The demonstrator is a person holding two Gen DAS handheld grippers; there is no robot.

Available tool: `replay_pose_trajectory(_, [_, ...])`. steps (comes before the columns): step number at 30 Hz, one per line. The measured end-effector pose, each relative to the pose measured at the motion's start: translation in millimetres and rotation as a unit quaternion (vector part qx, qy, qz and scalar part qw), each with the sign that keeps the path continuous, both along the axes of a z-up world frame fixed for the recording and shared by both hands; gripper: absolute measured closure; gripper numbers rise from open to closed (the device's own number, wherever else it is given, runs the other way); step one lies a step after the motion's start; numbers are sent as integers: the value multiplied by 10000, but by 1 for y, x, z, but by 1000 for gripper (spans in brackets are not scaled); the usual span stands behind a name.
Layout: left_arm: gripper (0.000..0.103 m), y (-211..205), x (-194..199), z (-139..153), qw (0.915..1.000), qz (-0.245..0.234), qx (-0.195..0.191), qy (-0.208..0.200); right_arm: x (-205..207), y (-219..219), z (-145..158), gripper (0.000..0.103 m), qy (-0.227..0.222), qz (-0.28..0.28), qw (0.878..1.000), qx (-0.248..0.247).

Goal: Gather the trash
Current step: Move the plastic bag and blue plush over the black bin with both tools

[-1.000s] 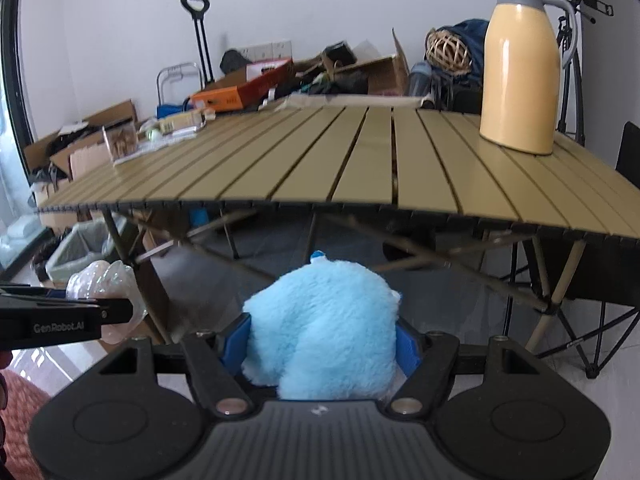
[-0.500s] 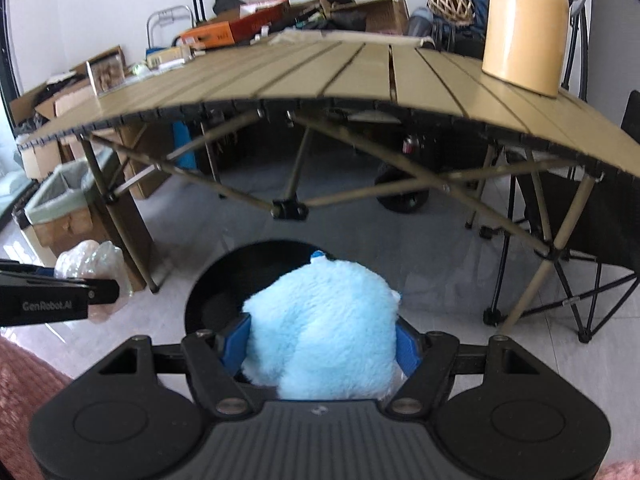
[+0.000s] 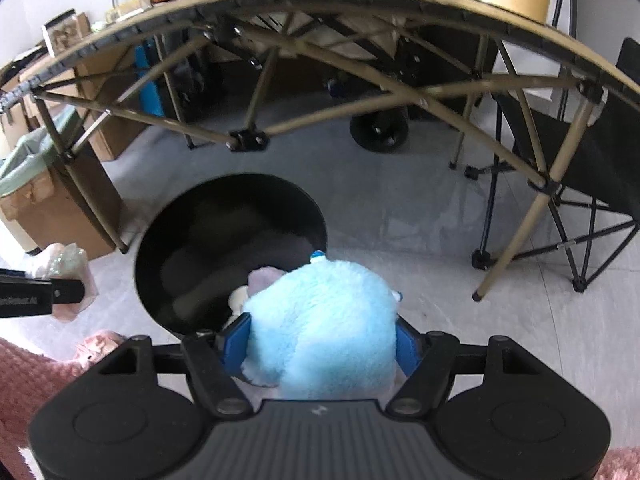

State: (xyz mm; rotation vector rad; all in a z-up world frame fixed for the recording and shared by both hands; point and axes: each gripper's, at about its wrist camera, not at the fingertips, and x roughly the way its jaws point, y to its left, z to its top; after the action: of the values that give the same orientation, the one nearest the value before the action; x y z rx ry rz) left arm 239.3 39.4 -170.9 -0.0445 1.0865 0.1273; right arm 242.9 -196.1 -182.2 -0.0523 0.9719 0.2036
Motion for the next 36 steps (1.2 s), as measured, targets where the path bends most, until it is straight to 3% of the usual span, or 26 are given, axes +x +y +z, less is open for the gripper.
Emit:
replay_pose_trajectory(16, [62,6,15,-37,9969,-4,45,789,19,-12,-35,33,515,-214,9984,-82])
replay_pose_trajectory(36, [62,-25,30,-24,9962,-288,-8,820,29,-27,-53,33,806,-427,9958,-91])
